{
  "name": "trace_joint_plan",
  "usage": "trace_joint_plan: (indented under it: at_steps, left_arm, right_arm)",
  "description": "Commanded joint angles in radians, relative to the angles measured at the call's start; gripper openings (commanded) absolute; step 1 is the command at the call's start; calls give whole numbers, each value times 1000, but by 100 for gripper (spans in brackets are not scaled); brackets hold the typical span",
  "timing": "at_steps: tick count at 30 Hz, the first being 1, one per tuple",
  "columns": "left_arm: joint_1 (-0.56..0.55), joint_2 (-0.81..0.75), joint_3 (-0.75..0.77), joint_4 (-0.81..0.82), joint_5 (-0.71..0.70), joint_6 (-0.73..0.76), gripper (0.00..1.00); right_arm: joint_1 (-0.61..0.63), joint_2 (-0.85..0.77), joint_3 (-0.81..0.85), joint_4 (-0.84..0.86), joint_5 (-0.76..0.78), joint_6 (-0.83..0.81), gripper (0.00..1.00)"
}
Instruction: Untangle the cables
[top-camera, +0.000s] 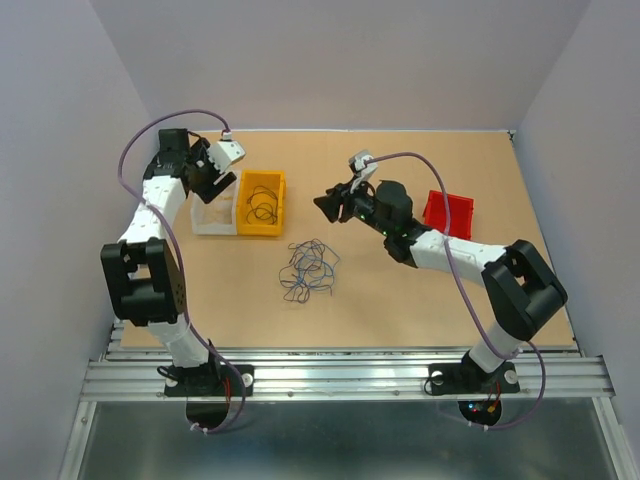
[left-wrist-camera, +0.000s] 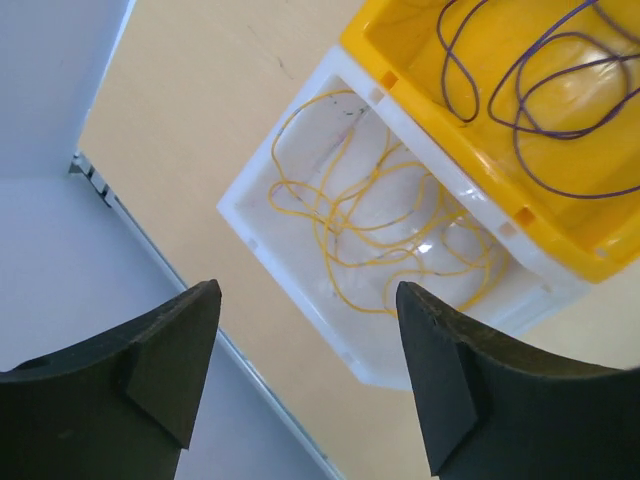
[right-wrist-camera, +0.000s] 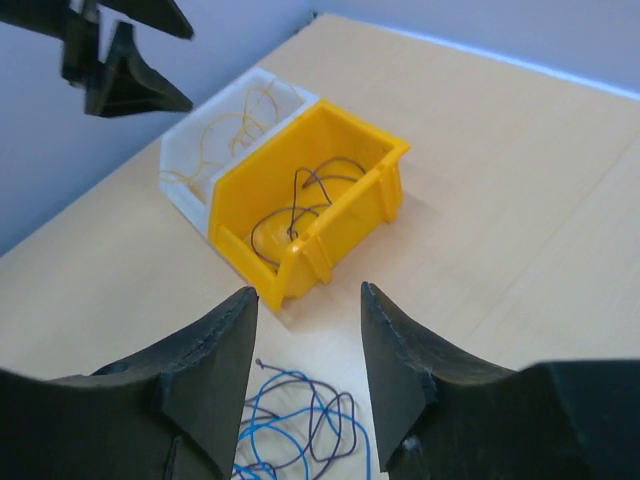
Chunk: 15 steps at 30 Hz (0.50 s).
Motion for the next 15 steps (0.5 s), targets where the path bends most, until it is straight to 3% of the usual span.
trace_joint_plan:
  at_steps: [1, 3, 7, 11, 15]
  left_arm:
    - [5, -167, -92, 101, 44, -170, 97]
    - [5, -218, -128, 212, 105, -370, 99]
    - [7, -366, -293, 514, 60, -752, 99]
    - [17, -576, -532, 949, -110, -878, 99]
    - [16, -731, -686, 1120, -143, -946, 99]
  right_arm:
    - [-7, -15, 87, -309, -2, -25, 54]
    - [-7, 4, 105, -454, -3, -56, 57]
    - [-5, 2, 64, -532, -3, -77, 64]
    - [-4, 30, 50, -575, -18, -112, 64]
    - [-4, 86, 81, -632, -63, -168, 57]
